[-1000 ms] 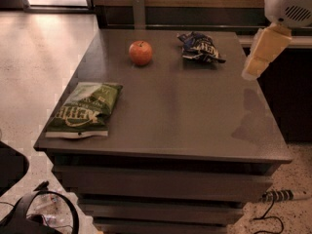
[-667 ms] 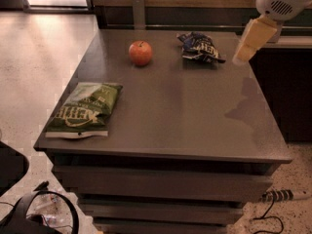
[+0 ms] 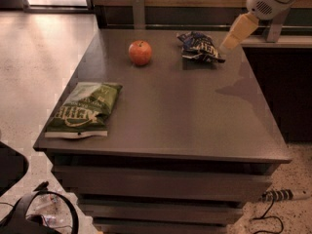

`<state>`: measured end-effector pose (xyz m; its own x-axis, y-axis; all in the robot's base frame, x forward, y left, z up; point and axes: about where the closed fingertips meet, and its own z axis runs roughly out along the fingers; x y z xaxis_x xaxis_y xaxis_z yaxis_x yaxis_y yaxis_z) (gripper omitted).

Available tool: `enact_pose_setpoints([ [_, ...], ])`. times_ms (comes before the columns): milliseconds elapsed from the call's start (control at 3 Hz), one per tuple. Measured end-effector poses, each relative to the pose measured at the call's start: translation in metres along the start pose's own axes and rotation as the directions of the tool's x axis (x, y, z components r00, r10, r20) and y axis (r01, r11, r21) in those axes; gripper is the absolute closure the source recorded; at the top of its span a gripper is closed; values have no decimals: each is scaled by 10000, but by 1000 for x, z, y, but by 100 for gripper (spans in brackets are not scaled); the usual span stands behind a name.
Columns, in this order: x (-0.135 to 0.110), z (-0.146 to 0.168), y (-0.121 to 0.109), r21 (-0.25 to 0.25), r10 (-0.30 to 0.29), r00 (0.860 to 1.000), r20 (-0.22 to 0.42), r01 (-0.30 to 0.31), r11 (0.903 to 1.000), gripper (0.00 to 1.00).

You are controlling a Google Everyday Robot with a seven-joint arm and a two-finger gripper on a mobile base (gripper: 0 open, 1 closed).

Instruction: Move blue chip bag near green jalapeno chip bag

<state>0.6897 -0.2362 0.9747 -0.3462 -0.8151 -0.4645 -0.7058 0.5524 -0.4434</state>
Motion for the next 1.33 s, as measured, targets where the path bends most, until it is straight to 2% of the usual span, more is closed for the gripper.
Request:
enact_pose_setpoints([
  [333,-5,36,-4,-304,739,9963,435,-726,9969,0],
  [667,-10,72,2,-808,1385,9877,726,-1325,9879,0],
  [1333,-16,118,15,-1624,2204,9699,1038,-2021,9658,0],
])
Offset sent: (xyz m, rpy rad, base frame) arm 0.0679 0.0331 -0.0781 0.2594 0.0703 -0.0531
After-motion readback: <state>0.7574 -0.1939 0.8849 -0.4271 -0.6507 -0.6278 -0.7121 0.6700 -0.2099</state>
